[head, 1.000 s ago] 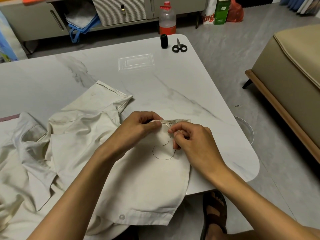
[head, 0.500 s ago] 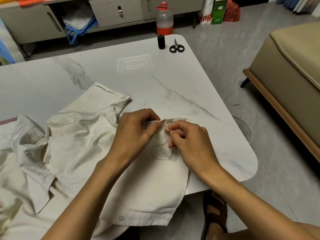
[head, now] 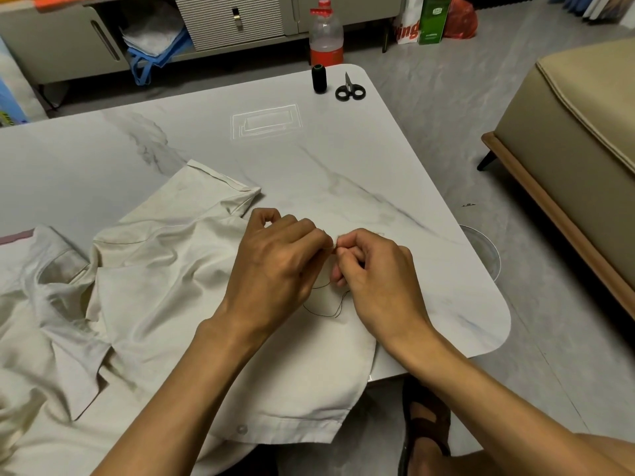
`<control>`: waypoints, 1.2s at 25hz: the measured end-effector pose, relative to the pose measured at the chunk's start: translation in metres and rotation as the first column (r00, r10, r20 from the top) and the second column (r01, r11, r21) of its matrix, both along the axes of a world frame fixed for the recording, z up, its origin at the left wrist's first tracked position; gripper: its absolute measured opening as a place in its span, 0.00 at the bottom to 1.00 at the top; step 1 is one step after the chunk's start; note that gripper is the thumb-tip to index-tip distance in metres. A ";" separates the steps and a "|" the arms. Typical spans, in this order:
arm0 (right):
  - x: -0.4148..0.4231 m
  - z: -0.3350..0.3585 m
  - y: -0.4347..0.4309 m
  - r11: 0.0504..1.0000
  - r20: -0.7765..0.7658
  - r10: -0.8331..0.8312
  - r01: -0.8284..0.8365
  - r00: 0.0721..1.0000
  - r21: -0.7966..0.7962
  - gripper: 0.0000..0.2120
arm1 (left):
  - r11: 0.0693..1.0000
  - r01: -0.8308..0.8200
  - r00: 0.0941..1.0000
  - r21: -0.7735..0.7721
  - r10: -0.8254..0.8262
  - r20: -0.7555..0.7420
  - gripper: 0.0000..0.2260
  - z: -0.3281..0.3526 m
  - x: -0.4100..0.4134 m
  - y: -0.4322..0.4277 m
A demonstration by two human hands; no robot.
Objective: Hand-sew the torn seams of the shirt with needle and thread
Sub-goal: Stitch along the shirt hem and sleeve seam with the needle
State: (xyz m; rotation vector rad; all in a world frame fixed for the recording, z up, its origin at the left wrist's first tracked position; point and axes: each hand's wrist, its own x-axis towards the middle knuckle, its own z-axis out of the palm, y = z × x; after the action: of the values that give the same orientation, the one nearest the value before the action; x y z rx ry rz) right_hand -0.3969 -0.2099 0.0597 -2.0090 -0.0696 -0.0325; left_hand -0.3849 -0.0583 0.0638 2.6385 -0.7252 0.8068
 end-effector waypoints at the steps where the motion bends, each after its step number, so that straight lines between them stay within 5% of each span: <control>1: 0.000 0.000 0.000 1.000 -0.004 0.001 -0.001 1.000 0.006 0.09 | 1.000 0.000 1.000 -0.008 0.000 -0.015 0.05 -0.001 0.000 0.000; 20: -0.001 0.001 0.003 0.992 0.008 0.067 -0.068 0.998 0.110 0.10 | 0.970 -0.034 0.975 -0.239 -0.020 -0.219 0.03 -0.004 0.002 0.004; 24: -0.004 0.000 -0.002 0.953 0.342 0.125 -0.017 0.931 -0.301 0.03 | 0.956 -0.094 0.965 -0.279 0.019 -0.262 0.04 -0.003 0.001 0.005; 27: 0.006 0.007 -0.012 0.930 0.506 -0.026 0.207 0.862 -0.304 0.04 | 0.956 -0.098 0.968 -0.277 0.027 -0.250 0.02 -0.001 0.001 0.005; 30: 0.021 0.016 -0.024 0.989 0.137 -0.073 0.089 0.988 -0.115 0.06 | 0.959 -0.079 0.977 -0.271 0.020 -0.213 0.02 -0.001 0.000 0.006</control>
State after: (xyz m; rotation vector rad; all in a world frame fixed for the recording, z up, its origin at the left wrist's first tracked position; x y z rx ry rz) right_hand -0.3756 -0.2334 0.0752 -2.1287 -0.0762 -0.2189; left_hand -0.3846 -0.0525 0.0632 2.4452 -0.4547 0.5838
